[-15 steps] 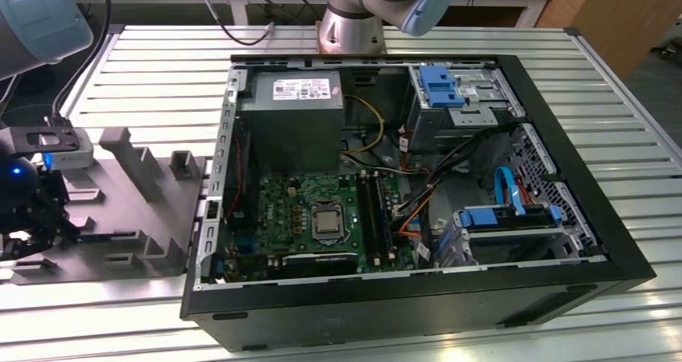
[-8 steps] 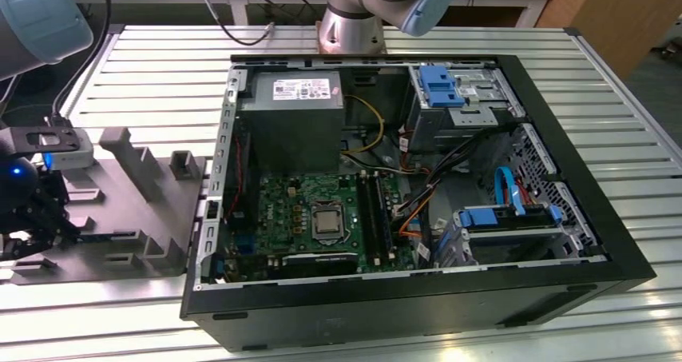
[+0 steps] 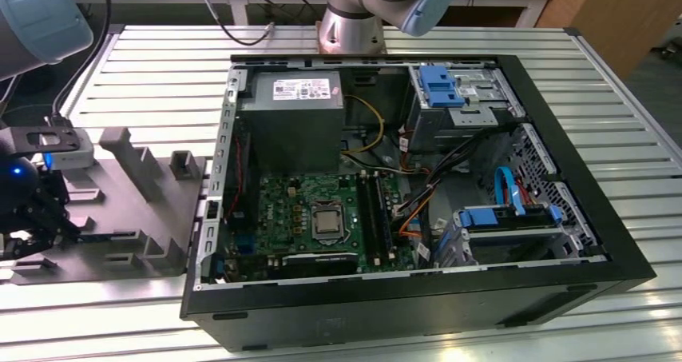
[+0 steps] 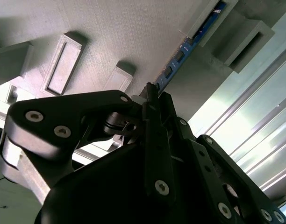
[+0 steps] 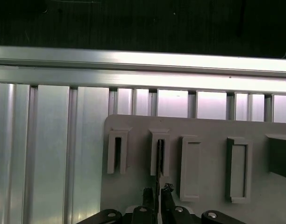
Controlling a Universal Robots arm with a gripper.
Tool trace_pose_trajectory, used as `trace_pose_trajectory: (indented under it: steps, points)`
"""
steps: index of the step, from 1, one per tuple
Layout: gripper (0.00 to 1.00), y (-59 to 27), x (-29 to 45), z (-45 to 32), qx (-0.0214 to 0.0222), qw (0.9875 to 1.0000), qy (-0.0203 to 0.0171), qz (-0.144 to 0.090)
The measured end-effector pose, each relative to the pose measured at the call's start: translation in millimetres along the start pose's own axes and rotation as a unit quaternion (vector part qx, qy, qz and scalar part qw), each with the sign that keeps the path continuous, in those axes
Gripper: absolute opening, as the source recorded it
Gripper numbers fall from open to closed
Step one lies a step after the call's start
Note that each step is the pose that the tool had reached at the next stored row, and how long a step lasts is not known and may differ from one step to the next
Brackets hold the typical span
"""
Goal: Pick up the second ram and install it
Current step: 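Pick up the second ram and move it above second insertion slot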
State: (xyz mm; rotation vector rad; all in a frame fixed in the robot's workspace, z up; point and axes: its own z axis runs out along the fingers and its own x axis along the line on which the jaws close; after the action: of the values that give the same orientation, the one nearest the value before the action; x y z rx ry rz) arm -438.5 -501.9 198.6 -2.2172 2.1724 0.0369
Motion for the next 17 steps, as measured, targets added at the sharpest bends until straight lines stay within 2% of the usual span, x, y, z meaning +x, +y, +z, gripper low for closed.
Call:
trace_pose_trajectory:
  steps: [10, 12, 13, 17]
  points:
    - [0.21, 0.0, -0.3, -0.1, -0.0001, 1.0000, 0.0000, 0.000]
    - [0.20, 0.1, -0.3, -0.1, -0.0001, 1.0000, 0.0001, 0.000]
    - [0.13, 0.0, -0.3, -0.1, -0.0001, 1.0000, 0.0001, 0.000]
    - [0.13, 0.1, -0.4, -0.1, -0.0001, 1.0000, 0.0001, 0.000]
